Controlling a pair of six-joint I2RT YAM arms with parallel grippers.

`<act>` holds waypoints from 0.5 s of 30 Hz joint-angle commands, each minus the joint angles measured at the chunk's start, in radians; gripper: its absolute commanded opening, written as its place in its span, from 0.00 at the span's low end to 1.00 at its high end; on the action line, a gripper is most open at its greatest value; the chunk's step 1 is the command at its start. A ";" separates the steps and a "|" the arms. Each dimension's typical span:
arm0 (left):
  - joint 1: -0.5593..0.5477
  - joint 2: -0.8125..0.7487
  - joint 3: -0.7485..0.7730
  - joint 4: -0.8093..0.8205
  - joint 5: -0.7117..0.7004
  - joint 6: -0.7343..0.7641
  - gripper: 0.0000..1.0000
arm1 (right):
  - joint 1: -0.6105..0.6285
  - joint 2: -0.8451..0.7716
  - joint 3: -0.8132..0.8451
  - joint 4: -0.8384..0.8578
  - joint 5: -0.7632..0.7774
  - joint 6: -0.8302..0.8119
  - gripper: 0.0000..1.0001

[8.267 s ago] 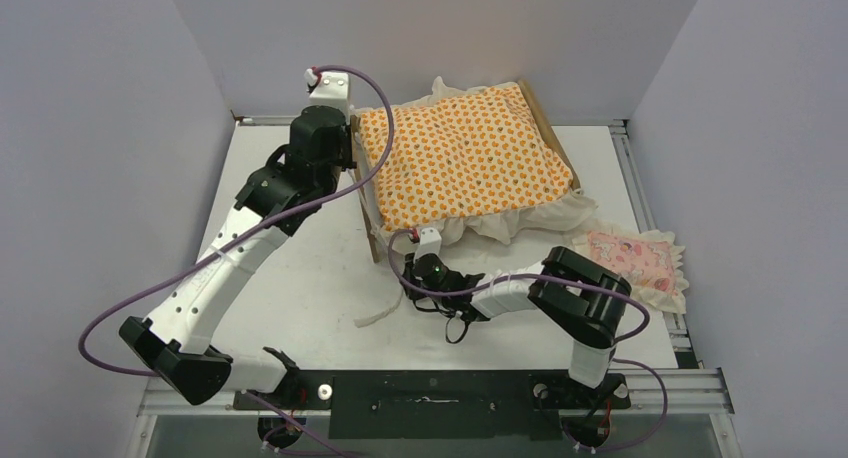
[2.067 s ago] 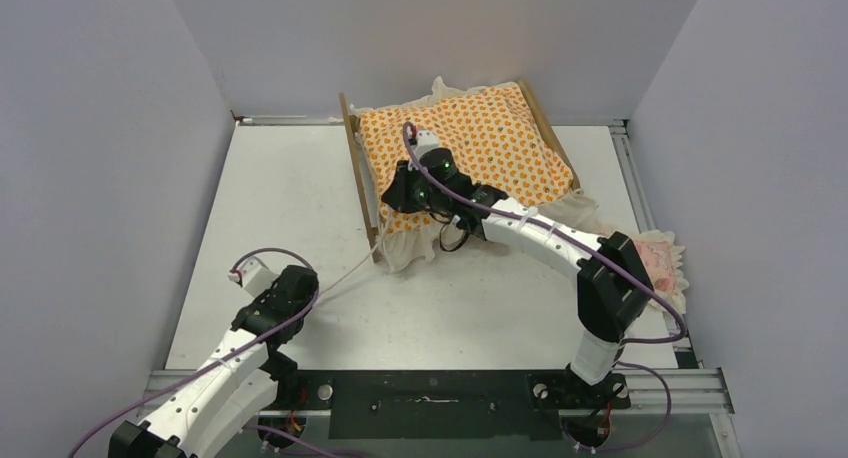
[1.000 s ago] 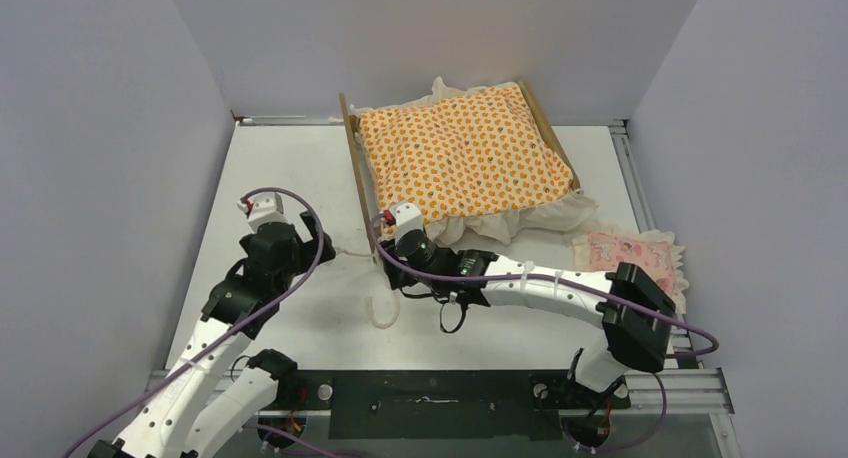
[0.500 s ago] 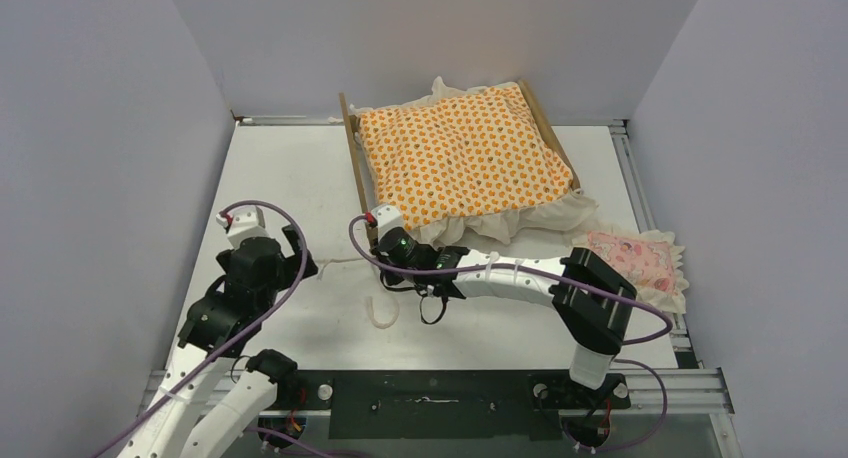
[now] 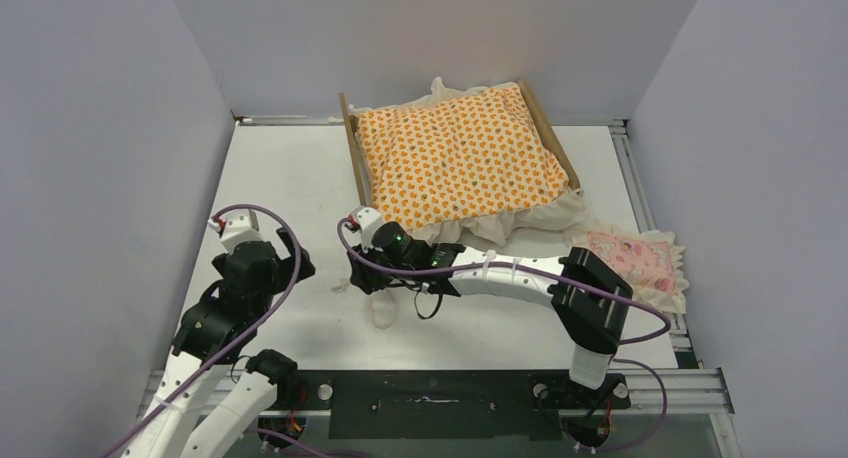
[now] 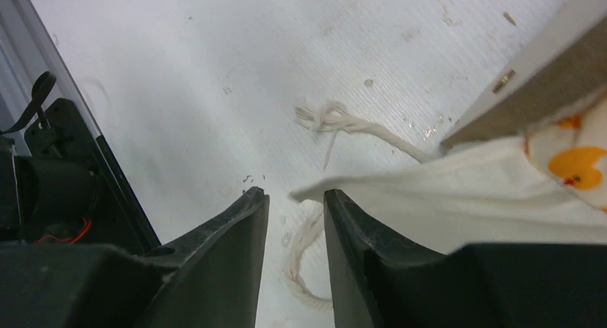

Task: Set up the pet bed

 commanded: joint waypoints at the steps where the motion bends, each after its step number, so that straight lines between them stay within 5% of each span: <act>1: 0.006 -0.006 -0.020 0.088 0.111 0.022 0.96 | 0.009 -0.003 0.072 -0.044 -0.046 -0.026 0.41; 6: 0.005 0.020 -0.050 0.199 0.305 0.082 0.97 | -0.052 -0.190 0.007 -0.159 0.042 -0.036 0.57; 15: -0.014 0.072 -0.182 0.444 0.564 0.037 0.93 | -0.396 -0.589 -0.312 -0.292 0.273 -0.020 0.61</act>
